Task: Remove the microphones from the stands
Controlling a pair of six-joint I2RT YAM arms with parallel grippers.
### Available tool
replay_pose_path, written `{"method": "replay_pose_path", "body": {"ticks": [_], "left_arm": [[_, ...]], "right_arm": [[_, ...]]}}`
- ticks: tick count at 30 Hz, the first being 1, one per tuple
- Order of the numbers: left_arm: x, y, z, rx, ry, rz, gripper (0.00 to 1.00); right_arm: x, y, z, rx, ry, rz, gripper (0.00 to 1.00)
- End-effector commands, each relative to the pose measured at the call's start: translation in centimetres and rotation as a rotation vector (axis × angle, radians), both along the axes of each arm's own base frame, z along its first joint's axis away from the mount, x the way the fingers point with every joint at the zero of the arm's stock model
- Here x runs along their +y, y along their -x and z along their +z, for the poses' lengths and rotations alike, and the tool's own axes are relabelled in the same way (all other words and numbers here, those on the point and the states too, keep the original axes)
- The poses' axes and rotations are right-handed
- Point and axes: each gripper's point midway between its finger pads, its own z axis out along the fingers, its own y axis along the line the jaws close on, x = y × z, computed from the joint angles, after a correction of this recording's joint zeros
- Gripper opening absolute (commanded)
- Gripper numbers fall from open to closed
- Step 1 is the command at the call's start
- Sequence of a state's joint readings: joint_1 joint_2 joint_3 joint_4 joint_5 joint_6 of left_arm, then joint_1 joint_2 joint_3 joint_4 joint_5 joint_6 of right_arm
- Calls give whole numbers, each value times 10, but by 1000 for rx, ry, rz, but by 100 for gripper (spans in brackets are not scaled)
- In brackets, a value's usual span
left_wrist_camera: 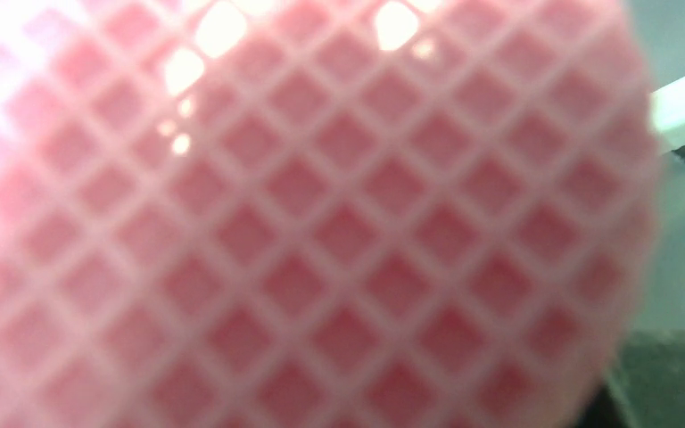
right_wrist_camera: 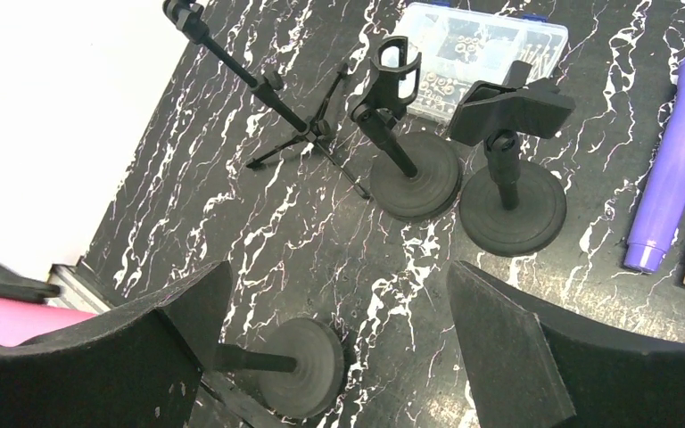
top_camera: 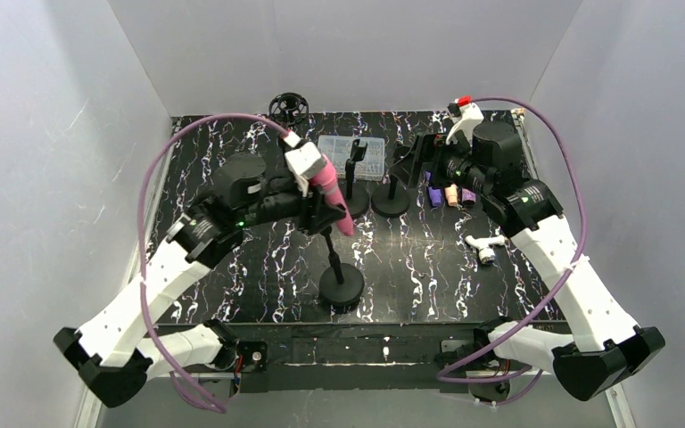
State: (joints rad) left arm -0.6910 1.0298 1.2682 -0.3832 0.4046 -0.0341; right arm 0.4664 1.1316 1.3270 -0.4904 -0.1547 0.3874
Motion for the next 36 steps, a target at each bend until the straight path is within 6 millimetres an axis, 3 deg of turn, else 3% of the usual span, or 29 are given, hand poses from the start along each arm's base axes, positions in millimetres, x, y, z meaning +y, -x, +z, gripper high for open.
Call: {"method": "replay_pose_path", "body": {"ticks": [1,10,16,22,28,31,32,36], "left_arm": [[-27,-13,30,-225,31,-94,0],[-48,-35,5,-286,-84,-181,0],[-40,-63,-6,-274,-154,-42,0],[-35,-59,-18,-272,-139,-32,0],[-32,-62,-17,-245,-168,-10,0],[-34,-61,-16,-225,-176,-24,0],[-34,-60,-16,-219,-178,-33,2],[-33,-61,-17,-216,-177,-26,37]], "right_arm": [[-2,4,38,-113,-52,-9,100],[-5,11,45,-149,-72,-10,100],[-7,16,17,-97,-61,-13,100],[1,23,-15,-47,-68,13,100],[7,23,-23,-47,-58,23,100],[10,23,-15,-75,-68,34,100],[10,23,-10,-88,-73,37,100],[14,21,8,-139,-88,51,100]]}}
